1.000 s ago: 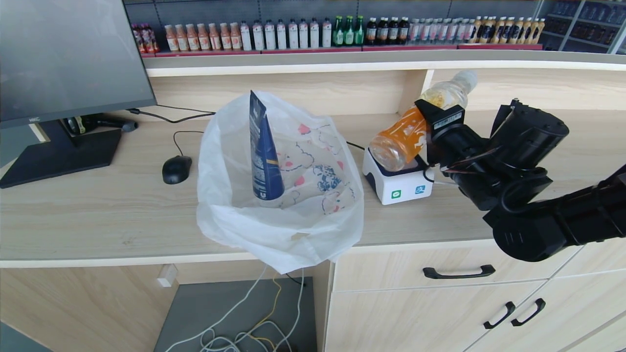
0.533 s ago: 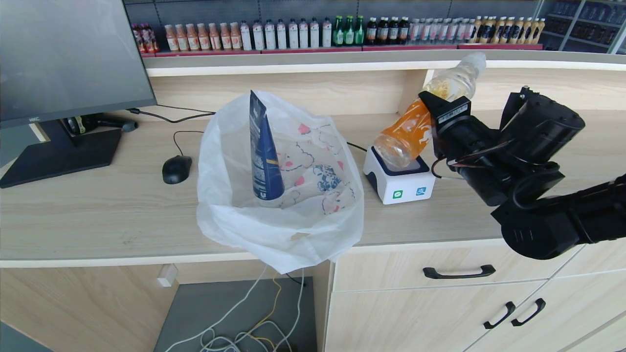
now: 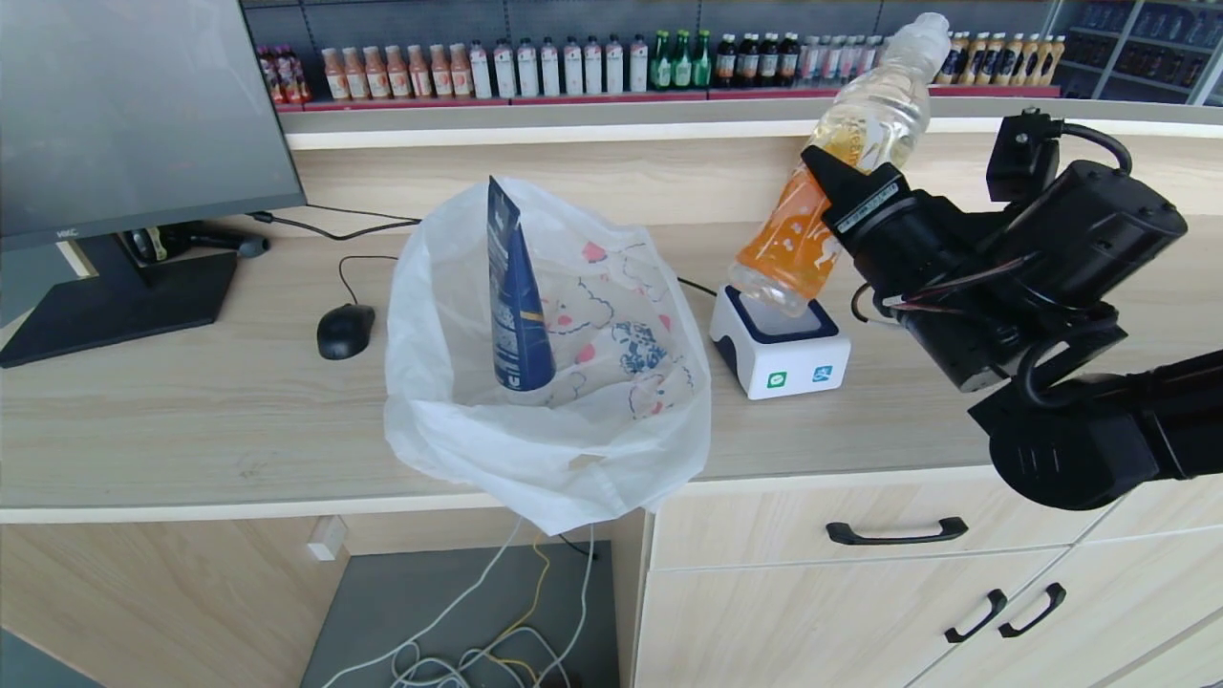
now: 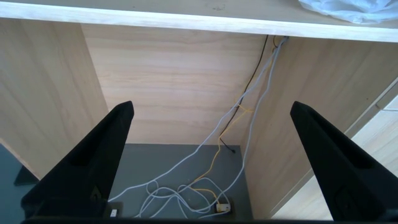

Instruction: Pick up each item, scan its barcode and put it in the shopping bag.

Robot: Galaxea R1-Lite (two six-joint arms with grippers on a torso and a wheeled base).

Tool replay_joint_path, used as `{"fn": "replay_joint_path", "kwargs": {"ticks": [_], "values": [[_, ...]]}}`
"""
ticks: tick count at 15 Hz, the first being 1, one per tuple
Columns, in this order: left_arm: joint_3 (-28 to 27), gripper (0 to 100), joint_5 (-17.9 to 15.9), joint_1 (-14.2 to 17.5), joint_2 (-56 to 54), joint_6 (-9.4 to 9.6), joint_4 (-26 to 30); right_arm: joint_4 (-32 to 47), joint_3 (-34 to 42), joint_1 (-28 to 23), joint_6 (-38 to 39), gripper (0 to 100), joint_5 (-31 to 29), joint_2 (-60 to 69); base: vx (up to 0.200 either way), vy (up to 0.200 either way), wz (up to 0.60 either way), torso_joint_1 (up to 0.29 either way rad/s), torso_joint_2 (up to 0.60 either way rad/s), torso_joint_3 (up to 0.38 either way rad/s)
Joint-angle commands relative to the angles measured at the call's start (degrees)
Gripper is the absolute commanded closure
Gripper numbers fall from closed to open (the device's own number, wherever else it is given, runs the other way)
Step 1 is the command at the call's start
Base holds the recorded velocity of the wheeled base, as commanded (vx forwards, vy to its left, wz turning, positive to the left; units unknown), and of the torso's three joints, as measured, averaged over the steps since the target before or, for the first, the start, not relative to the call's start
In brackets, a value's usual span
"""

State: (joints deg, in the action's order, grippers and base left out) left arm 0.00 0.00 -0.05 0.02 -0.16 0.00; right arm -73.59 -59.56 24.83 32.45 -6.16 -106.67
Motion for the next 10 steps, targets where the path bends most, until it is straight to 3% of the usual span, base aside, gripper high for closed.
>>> {"fn": "replay_joint_path", "kwargs": {"ticks": [1,6,10], "values": [[0.0,0,0.0,0.05,-0.02,-0.02,0.0,-2.61,0.06,2.68,-9.86,100,0.09,0.06,0.0,0.0,0.0,0.0,0.0,0.0],[0.0,0,0.0,-0.04,-0.02,-0.02,0.0,-8.58,0.68,7.6,-29.99,100,0.44,-0.91,0.0,0.0,0.0,0.0,0.0,0.0],[0.0,0,0.0,0.05,-0.02,-0.02,0.0,-15.97,3.93,7.86,-40.71,100,9.14,-1.88,0.0,0.0,0.0,0.0,0.0,0.0]]}}
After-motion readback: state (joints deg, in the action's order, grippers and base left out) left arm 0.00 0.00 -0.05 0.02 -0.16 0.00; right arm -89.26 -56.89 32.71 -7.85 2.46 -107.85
